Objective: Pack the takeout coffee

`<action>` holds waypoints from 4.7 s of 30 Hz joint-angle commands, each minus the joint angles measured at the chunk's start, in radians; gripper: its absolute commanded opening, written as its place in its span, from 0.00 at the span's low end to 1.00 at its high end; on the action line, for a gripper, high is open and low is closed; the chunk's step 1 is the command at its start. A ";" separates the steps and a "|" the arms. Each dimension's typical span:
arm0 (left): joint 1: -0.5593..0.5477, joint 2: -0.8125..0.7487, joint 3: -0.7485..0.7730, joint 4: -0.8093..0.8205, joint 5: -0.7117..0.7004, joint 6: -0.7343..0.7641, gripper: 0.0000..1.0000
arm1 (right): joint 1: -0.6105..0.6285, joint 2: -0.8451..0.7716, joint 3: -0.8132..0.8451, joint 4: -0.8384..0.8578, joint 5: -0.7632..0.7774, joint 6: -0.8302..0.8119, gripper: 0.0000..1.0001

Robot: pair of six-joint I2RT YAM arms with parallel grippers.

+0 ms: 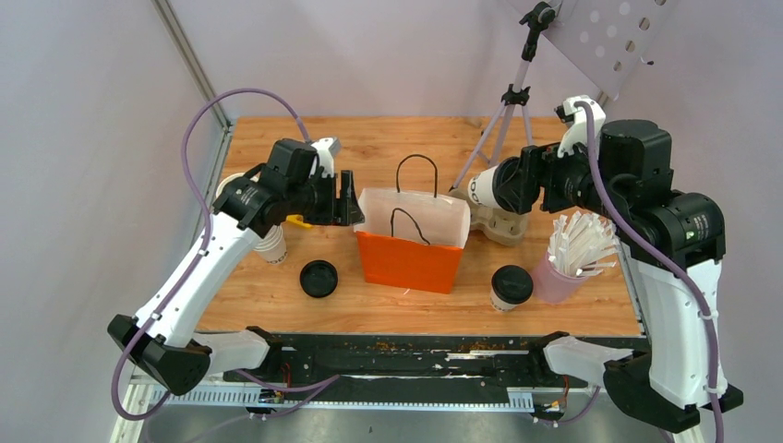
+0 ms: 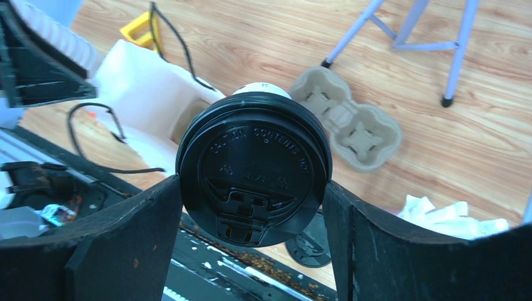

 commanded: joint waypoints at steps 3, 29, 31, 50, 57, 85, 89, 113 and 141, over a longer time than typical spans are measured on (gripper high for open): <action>0.004 0.013 0.055 0.064 -0.021 0.044 0.71 | 0.038 -0.012 0.035 0.069 -0.156 0.129 0.67; 0.004 0.003 0.031 0.081 0.070 0.025 0.62 | 0.358 0.054 -0.320 0.365 0.079 -0.141 0.64; 0.004 -0.001 0.026 0.071 0.062 0.018 0.63 | 0.391 0.049 -0.350 0.385 0.100 -0.186 0.64; 0.004 -0.038 -0.018 -0.009 0.094 0.063 0.63 | 0.766 0.083 -0.483 0.449 0.347 -0.268 0.66; 0.004 -0.100 -0.088 0.057 0.139 0.031 0.62 | 0.827 0.070 -0.539 0.481 0.372 -0.240 0.66; 0.004 -0.205 -0.178 0.065 0.209 0.047 0.13 | 0.933 0.110 -0.665 0.701 0.536 -0.355 0.67; 0.004 -0.218 -0.203 0.149 0.173 0.096 0.02 | 0.932 0.120 -0.667 0.732 0.600 -0.393 0.68; 0.004 -0.362 -0.350 0.168 0.199 0.037 0.41 | 0.975 0.043 -0.761 0.711 0.607 -0.436 0.70; 0.004 -0.332 -0.384 0.222 0.206 0.042 0.17 | 1.004 0.099 -0.653 0.695 0.641 -0.573 0.71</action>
